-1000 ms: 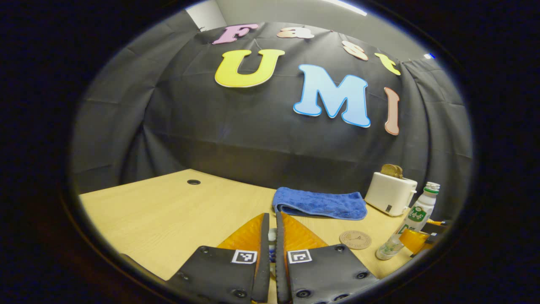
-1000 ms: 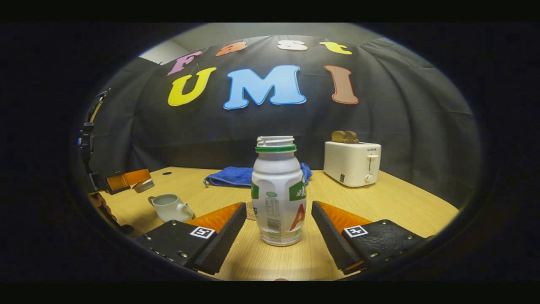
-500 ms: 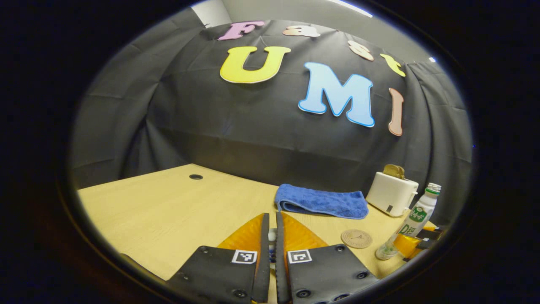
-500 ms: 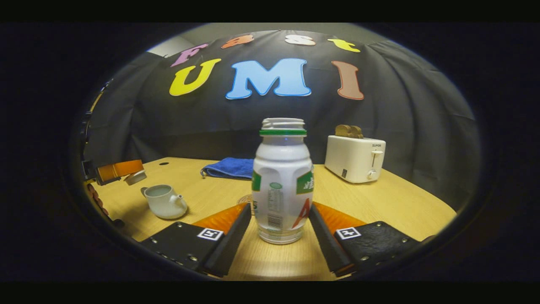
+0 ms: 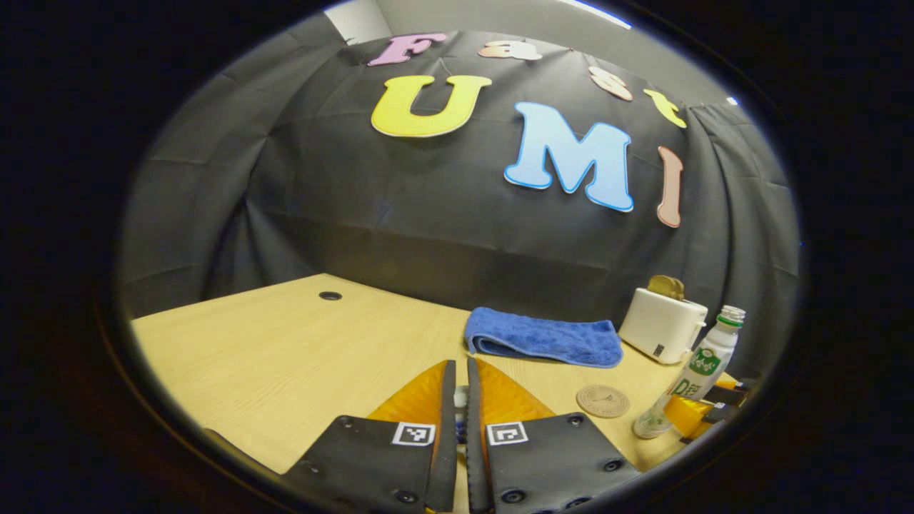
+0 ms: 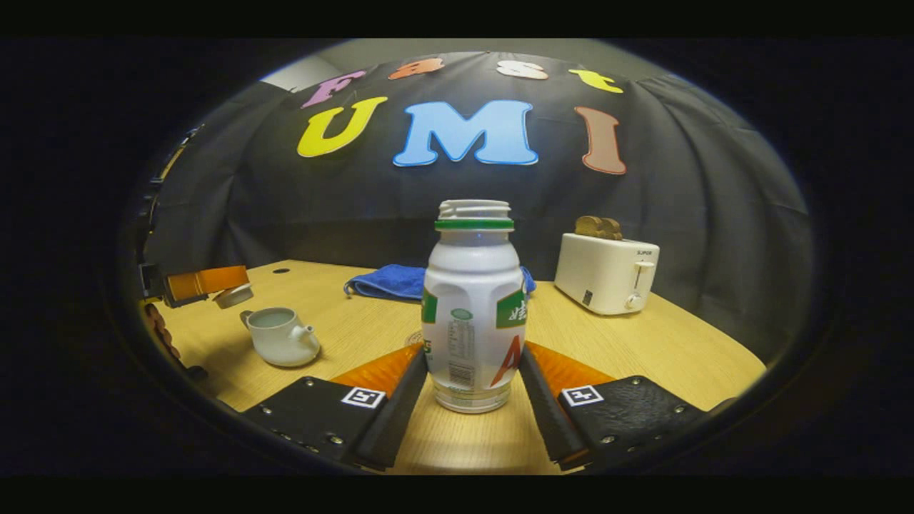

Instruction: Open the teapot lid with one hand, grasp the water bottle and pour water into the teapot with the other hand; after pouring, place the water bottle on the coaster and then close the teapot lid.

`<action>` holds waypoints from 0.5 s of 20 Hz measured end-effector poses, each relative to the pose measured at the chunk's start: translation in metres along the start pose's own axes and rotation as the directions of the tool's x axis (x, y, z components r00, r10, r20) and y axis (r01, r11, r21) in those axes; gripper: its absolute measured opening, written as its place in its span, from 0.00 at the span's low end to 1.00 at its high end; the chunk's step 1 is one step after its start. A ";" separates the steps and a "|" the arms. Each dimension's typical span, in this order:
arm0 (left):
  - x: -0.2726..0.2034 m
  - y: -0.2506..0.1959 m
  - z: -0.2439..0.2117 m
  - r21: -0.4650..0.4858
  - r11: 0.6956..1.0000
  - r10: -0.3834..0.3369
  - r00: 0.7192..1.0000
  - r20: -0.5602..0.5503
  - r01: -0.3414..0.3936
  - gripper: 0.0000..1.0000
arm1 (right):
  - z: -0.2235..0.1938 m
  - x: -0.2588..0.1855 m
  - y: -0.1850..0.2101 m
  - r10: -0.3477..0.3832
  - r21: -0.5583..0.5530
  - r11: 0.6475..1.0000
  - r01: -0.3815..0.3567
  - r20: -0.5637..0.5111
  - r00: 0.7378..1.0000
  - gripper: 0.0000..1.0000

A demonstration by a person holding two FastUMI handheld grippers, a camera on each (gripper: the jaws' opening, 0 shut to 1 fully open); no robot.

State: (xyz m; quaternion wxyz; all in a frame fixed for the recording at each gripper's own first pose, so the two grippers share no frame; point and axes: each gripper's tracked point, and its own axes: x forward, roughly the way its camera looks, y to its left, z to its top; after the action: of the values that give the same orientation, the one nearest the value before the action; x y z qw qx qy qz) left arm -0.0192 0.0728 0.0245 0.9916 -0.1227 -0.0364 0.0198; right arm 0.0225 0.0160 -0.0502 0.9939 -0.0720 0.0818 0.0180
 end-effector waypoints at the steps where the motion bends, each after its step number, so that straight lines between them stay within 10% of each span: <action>1: 0.000 0.000 0.000 -0.001 1.000 0.001 1.000 0.001 -0.001 0.16 | 0.000 0.000 -0.002 -0.013 -0.030 0.999 0.013 -0.001 1.000 0.75; 10: -0.006 0.004 0.006 -0.016 1.000 0.008 1.000 0.014 -0.008 0.16 | 0.021 0.004 -0.001 -0.081 -0.302 0.950 0.079 0.005 0.997 0.75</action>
State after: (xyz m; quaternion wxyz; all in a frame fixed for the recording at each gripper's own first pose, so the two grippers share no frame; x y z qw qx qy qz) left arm -0.0258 0.0779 0.0286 0.9902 -0.1305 -0.0431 0.0244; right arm 0.0295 0.0180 -0.0298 0.9708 -0.2262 0.0789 -0.0102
